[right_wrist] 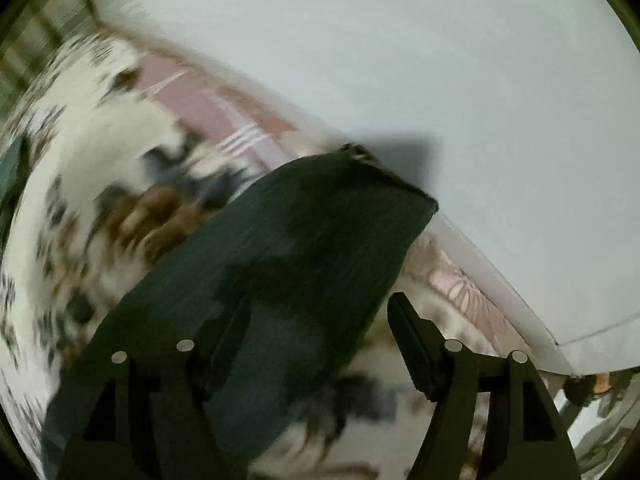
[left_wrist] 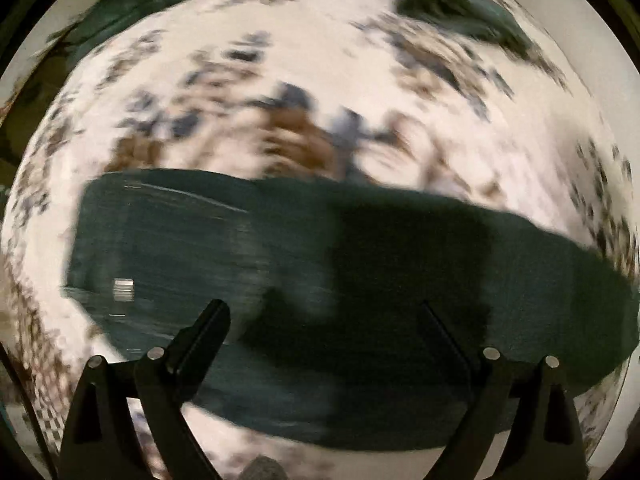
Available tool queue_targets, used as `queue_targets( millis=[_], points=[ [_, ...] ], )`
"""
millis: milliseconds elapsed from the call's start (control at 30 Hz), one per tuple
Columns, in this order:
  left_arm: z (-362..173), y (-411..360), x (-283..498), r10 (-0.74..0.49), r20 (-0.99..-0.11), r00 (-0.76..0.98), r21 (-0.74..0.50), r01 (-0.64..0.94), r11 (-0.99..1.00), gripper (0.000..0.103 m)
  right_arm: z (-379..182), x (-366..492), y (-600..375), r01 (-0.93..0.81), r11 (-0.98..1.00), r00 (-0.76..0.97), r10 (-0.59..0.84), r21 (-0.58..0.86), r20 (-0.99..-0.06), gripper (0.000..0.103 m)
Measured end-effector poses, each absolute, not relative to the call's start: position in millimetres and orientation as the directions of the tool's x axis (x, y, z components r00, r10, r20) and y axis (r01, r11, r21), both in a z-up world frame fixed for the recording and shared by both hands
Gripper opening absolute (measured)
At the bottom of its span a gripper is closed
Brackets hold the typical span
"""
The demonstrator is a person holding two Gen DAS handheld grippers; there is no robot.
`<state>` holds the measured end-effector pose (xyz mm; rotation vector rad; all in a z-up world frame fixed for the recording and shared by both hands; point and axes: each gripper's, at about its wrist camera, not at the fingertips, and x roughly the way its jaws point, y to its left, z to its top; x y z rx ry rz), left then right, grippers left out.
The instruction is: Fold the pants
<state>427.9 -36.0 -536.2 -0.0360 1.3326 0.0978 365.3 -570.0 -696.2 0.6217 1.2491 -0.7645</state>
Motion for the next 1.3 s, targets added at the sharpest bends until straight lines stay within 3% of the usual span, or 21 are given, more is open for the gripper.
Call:
queue_targets(
  millis=[233,400,533,600,700,867,1067,1300],
  points=[
    [-521.6,118.1,418.5,0.027,-0.987,0.161,-0.052,-0.465,0.884,0.095,-682.6,347.9,-458.8,0.756,0.646,0.142,-0.009,0.103,-0.99,0.073],
    [-570.9,198.1,407.0,-0.107,-0.991,0.081,-0.134,-0.66,0.739,0.095,-692.5,353.3,-370.3,0.707,0.68,0.147,0.128,0.194,-0.981,0.073],
    [-607.2,204.6,409.7,-0.218,-0.974,0.069,-0.204,-0.695,0.69,0.088,-710.7,355.6,-325.1,0.689,0.685,0.121,0.214,0.237,-0.969,0.073],
    [-611.5,200.2,410.4,-0.205,-0.974,0.096,-0.215,-0.684,0.697,0.057,-715.8,352.8,-314.7,0.689,0.68,0.111,0.241,0.249,-0.964,0.073],
    [-608.3,192.3,409.8,-0.167,-0.979,0.114,-0.2,-0.654,0.73,0.045,-717.9,345.9,-313.8,0.694,0.68,0.107,0.226,0.235,-0.968,0.073],
    [-601.0,189.0,397.1,-0.148,-0.98,0.129,-0.197,-0.669,0.717,0.037,-720.0,330.8,-340.7,0.752,0.625,0.125,0.177,0.209,-0.976,0.073],
    [-583.2,180.8,393.9,-0.086,-0.989,0.118,-0.143,-0.665,0.733,0.029,-734.8,311.5,-383.7,0.803,0.51,0.225,0.218,0.307,-0.95,0.073],
    [-587.3,189.6,387.1,-0.04,-0.996,0.084,-0.087,-0.675,0.732,0.031,-732.7,296.1,-421.9,0.8,0.424,0.304,0.325,0.425,-0.895,0.073]
  ],
)
